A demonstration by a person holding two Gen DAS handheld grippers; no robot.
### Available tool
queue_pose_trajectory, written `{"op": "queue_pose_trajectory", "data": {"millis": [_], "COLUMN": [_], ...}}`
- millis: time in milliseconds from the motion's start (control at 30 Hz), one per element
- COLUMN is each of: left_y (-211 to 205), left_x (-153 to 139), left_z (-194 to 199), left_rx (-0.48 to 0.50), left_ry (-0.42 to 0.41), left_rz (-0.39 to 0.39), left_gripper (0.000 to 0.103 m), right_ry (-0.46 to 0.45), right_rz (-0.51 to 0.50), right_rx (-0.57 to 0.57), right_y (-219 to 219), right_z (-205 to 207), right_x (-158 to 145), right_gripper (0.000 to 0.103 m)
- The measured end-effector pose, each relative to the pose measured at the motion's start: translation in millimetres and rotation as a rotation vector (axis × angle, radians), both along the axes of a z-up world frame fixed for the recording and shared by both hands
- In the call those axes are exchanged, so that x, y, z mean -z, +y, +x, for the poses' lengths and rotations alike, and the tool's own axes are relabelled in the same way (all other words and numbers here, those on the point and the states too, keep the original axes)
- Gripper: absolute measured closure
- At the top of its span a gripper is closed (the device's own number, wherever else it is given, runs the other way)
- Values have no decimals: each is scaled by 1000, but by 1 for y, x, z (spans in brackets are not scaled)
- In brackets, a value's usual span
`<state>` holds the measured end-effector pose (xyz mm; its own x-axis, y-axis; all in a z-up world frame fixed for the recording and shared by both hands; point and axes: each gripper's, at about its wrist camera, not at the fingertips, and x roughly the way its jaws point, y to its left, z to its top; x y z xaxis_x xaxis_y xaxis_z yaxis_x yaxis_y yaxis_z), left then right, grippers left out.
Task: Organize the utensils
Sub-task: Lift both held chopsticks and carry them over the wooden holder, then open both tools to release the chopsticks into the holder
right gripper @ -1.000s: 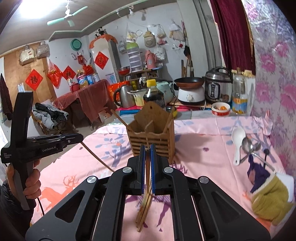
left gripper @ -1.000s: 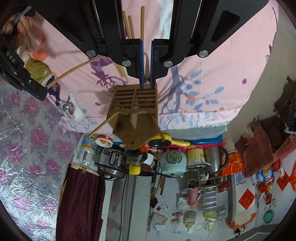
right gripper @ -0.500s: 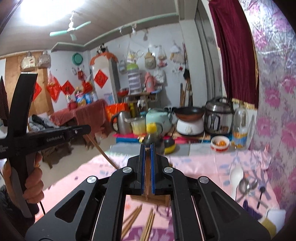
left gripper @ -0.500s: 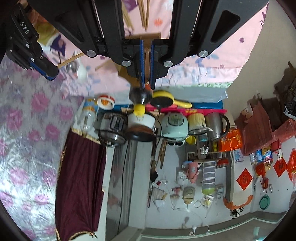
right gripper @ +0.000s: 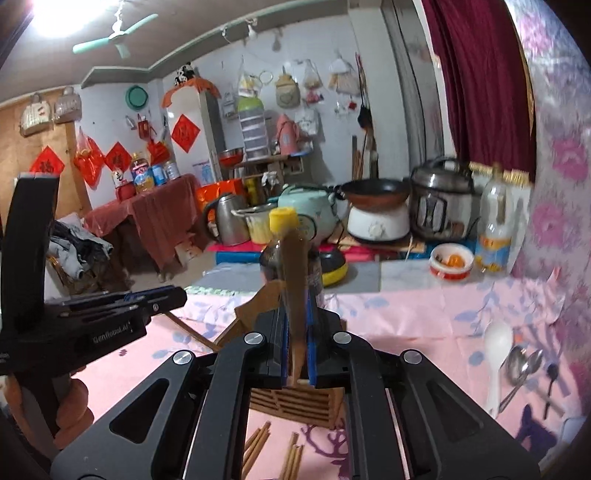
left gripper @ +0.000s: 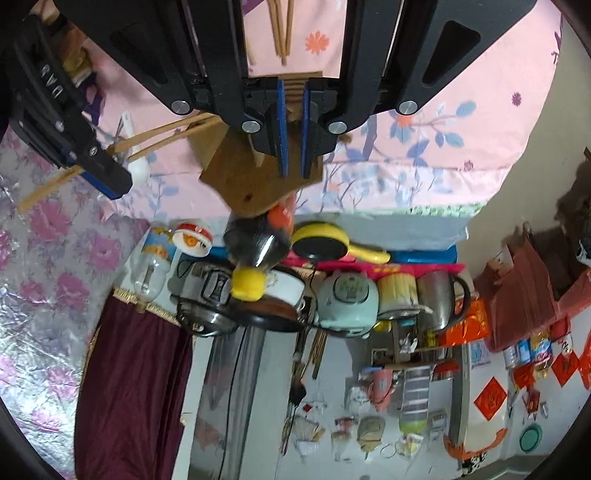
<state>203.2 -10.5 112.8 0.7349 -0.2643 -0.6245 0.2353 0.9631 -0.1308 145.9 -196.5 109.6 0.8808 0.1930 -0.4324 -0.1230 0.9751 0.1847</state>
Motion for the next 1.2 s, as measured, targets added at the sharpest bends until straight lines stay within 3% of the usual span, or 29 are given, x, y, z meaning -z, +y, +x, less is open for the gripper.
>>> {"op": "queue_pose_trajectory", "data": {"millis": [100,433,533,667,833,900,967,1067,1200], "left_y": [7,7,9,18,32,37,43,51,60], "left_x": [5,7,8,12,18,22,28,43,70], "left_z": [-2,-6,-7,-15,-31,-39,-50,-70,-100], "left_rx": [-25,-36,-51,-82,-116,-125,-146,-165,-169], "left_ry": [7,0,-12,-23,-21,-14,-10,16,71], "left_rz": [-11,10,10,9,17,18,23,29,40], "left_gripper": [74,70,52,31,20,17,14,12,12], "right_ry": [11,-42,-37,38,-19,-46,-73,-62,46], "right_rz": [28,57,41,3,46,55,78,138,164], "right_rx": [-16,24,45,48,104,132,159,157,102], "right_y": [-2,-8,-6,0,-18,-25,-31,-42,-45], "right_z": [2,12,20,29,-2,-18,-40,-72,-102], "right_x": [2,-14,-9,14,6,2,0,9,33], "right_gripper": [97,97,96,80,41,17,7,6,6]}}
